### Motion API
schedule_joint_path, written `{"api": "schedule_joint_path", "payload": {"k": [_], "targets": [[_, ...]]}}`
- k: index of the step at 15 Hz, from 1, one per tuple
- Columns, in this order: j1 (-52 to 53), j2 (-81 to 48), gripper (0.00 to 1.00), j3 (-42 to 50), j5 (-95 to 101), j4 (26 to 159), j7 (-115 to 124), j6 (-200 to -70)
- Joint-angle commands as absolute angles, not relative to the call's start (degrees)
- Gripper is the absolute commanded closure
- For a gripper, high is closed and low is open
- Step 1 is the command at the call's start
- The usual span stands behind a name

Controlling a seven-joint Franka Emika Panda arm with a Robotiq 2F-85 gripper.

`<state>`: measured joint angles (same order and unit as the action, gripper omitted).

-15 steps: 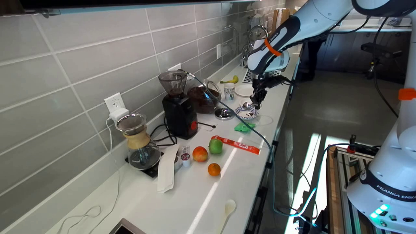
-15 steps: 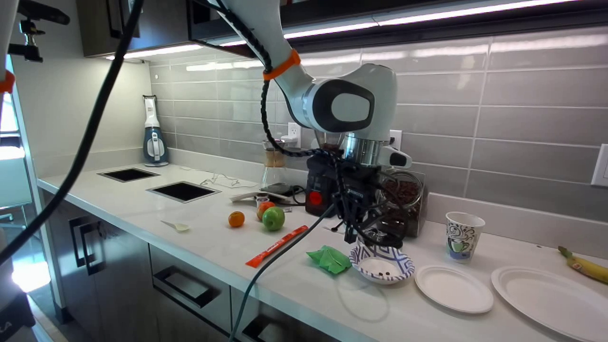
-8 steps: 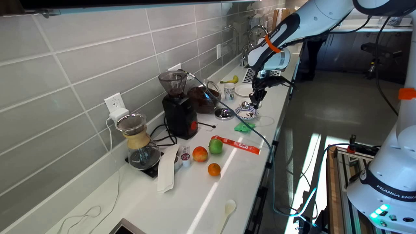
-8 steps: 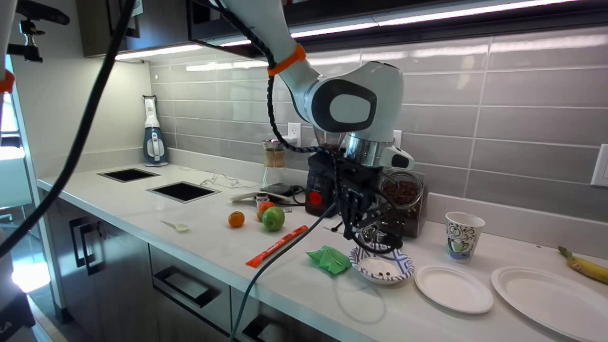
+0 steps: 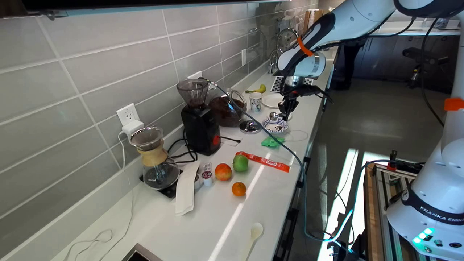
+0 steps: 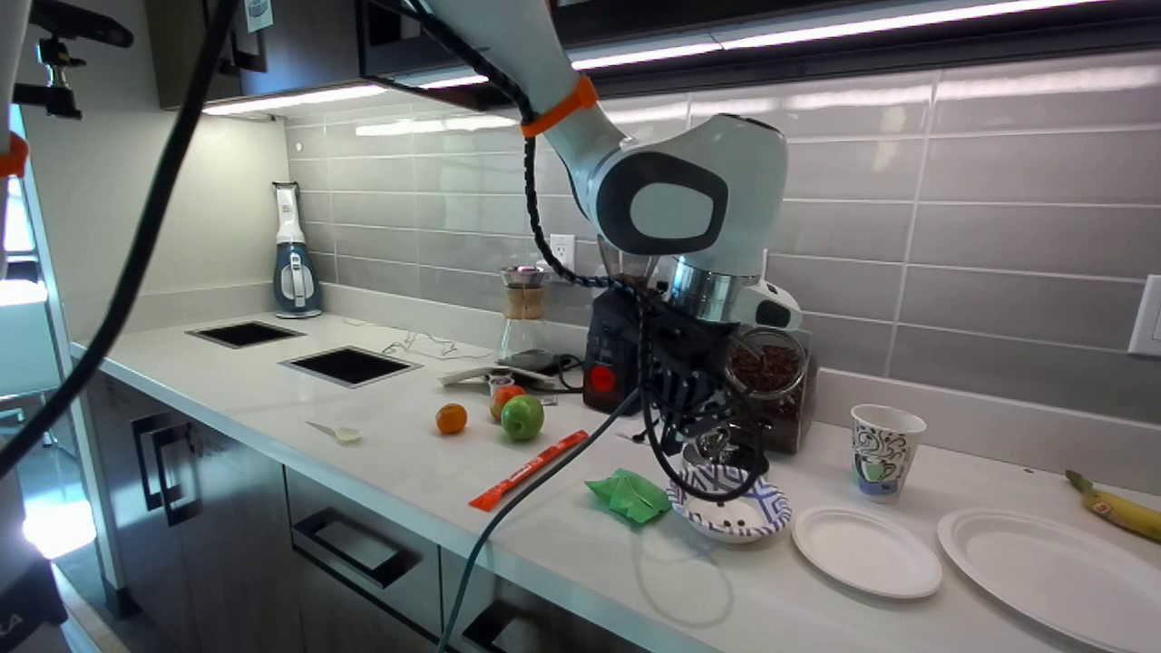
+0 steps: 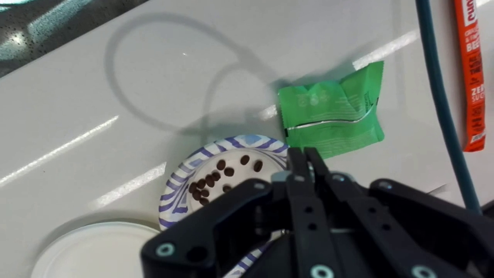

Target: Pick up the spoon and scoop some of the contents in the jar and pour them in the bowl

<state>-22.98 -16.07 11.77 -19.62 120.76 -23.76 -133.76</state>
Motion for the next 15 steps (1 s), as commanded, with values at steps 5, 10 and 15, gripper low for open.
{"api": "schedule_joint_path", "payload": {"k": [5,10,15], "targets": [[-25.98,-15.07,0.99,11.13,-28.03,122.09,-27.8,-134.41],[-26.62,-15.18,0.99,11.25,-30.67,121.98,-29.45,-133.85],[-26.03,-14.91,0.99,11.59,-28.94,122.02,-28.84,-133.56]]}}
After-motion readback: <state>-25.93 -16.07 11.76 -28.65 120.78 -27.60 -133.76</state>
